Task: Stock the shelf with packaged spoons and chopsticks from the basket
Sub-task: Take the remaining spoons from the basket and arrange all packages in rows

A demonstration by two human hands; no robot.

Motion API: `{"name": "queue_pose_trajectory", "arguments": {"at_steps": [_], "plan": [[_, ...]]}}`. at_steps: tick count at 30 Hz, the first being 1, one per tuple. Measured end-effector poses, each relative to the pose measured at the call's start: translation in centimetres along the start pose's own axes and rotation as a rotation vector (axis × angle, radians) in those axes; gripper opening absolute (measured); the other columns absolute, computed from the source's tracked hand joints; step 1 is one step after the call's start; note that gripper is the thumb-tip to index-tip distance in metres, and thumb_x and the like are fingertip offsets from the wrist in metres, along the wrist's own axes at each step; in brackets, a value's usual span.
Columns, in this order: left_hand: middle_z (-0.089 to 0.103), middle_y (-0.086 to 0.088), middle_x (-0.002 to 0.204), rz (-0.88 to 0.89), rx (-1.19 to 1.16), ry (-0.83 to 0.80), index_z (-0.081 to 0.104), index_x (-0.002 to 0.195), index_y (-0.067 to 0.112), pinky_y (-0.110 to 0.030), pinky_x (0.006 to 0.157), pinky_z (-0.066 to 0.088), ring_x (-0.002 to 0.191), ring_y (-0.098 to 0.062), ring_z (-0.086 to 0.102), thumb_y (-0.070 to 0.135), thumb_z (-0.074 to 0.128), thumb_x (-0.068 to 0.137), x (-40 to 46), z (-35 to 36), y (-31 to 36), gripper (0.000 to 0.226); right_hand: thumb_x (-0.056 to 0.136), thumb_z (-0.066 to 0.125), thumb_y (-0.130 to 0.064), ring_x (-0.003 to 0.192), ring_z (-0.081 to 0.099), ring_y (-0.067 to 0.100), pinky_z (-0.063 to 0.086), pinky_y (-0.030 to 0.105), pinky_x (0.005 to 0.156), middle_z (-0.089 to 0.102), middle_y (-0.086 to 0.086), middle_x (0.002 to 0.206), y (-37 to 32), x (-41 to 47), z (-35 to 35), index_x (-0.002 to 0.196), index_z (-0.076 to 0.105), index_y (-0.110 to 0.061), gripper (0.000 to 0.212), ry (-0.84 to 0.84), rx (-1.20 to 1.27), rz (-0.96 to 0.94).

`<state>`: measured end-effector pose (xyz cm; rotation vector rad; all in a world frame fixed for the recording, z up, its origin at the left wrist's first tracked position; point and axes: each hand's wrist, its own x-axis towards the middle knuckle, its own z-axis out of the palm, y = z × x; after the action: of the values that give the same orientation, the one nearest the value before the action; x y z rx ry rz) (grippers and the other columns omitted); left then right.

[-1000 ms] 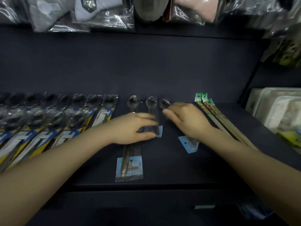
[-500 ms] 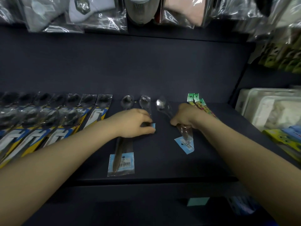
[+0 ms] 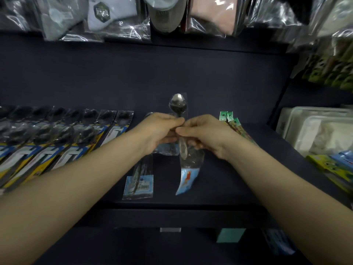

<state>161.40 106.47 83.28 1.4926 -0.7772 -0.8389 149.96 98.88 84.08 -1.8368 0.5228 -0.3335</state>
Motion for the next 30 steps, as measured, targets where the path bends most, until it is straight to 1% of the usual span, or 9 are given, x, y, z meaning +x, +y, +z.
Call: {"name": "queue_pose_trajectory", "arguments": {"at_steps": [2,5,8,12,15,19,22,25,30], "plan": [[0.07,-0.005,0.072,0.0,-0.032,0.036,0.065,0.079,0.006,-0.021,0.065,0.055,0.07,-0.016,0.066,0.015,0.057,0.087,0.1,-0.7,0.2,0.014,0.083,0.066,-0.014,0.058,0.059,0.006,0.044,0.015,0.053,0.064,0.003,0.071,0.0,-0.4,0.7,0.093,0.06,-0.013,0.012,-0.015,0.016,-0.02],[0.072,0.002,0.062,-0.036,-0.11,0.06,0.065,0.085,0.005,-0.015,0.058,0.054,0.059,-0.006,0.068,0.014,0.054,0.089,0.2,-2.1,0.4,0.014,0.079,0.069,-0.005,0.072,0.067,0.008,0.054,0.02,0.068,0.069,-0.001,0.079,1.0,-1.0,1.7,0.124,0.041,-0.017,0.054,-0.033,0.143,-0.065],[0.071,0.002,0.064,-0.077,-0.146,0.085,0.062,0.087,0.007,-0.013,0.054,0.054,0.054,-0.002,0.066,0.012,0.054,0.089,0.2,-2.6,0.0,0.01,0.079,0.066,0.001,0.074,0.067,0.01,0.055,0.021,0.075,0.064,-0.004,0.077,1.8,-1.6,2.7,0.108,0.054,-0.023,0.04,-0.074,0.154,-0.17],[0.07,0.004,0.054,-0.109,-0.231,0.045,0.06,0.076,0.006,-0.017,0.064,0.055,0.061,-0.006,0.066,0.01,0.049,0.091,0.3,-3.3,-0.4,0.019,0.073,0.075,-0.009,0.08,0.067,0.014,0.052,0.026,0.085,0.067,-0.003,0.081,1.9,-1.9,3.7,0.094,0.062,-0.021,0.027,-0.045,-0.132,-0.324],[0.07,0.002,0.059,-0.141,-0.275,0.016,0.061,0.079,0.005,-0.013,0.055,0.054,0.056,-0.004,0.066,0.01,0.05,0.09,0.0,-3.6,-0.5,0.017,0.074,0.075,-0.019,0.079,0.061,0.006,0.048,0.015,0.071,0.069,-0.001,0.084,2.4,-1.7,4.2,0.092,0.066,-0.011,0.022,0.198,-0.595,-0.649],[0.066,0.0,0.069,-0.137,-0.078,0.005,0.062,0.087,0.007,-0.012,0.049,0.053,0.064,-0.008,0.061,0.015,0.057,0.087,-0.2,-3.7,-0.5,0.009,0.079,0.063,-0.017,0.076,0.048,0.02,0.04,0.032,0.061,0.057,0.004,0.091,3.5,-1.5,4.6,0.075,0.069,-0.013,0.009,0.63,-1.114,-0.992],[0.062,0.007,0.044,-0.076,0.206,-0.051,0.063,0.074,0.01,-0.01,0.04,0.043,0.045,-0.001,0.057,0.02,0.06,0.086,-0.4,-3.9,-0.6,0.016,0.086,0.06,-0.012,0.085,0.044,0.021,0.032,0.032,0.067,0.048,0.002,0.104,3.6,-1.9,5.1,0.07,0.067,-0.017,0.018,0.782,-1.314,-1.163],[0.057,0.005,0.036,0.065,0.501,-0.075,0.063,0.062,0.01,-0.016,0.038,0.038,0.035,-0.003,0.05,0.022,0.061,0.084,-0.4,-4.4,-1.2,0.025,0.093,0.046,-0.008,0.074,0.052,0.021,0.038,0.031,0.06,0.063,0.005,0.091,3.6,-2.1,5.6,0.07,0.065,-0.015,0.031,0.567,-1.382,-1.184],[0.07,-0.001,0.078,0.296,0.743,-0.131,0.07,0.087,0.013,-0.025,0.068,0.048,0.073,-0.012,0.063,0.024,0.065,0.08,-1.3,-5.8,-1.9,0.013,0.08,0.062,-0.003,0.055,0.058,0.019,0.041,0.026,0.046,0.069,0.004,0.081,4.3,-2.8,5.7,0.073,0.065,-0.013,0.013,0.306,-1.45,-1.055]]}}
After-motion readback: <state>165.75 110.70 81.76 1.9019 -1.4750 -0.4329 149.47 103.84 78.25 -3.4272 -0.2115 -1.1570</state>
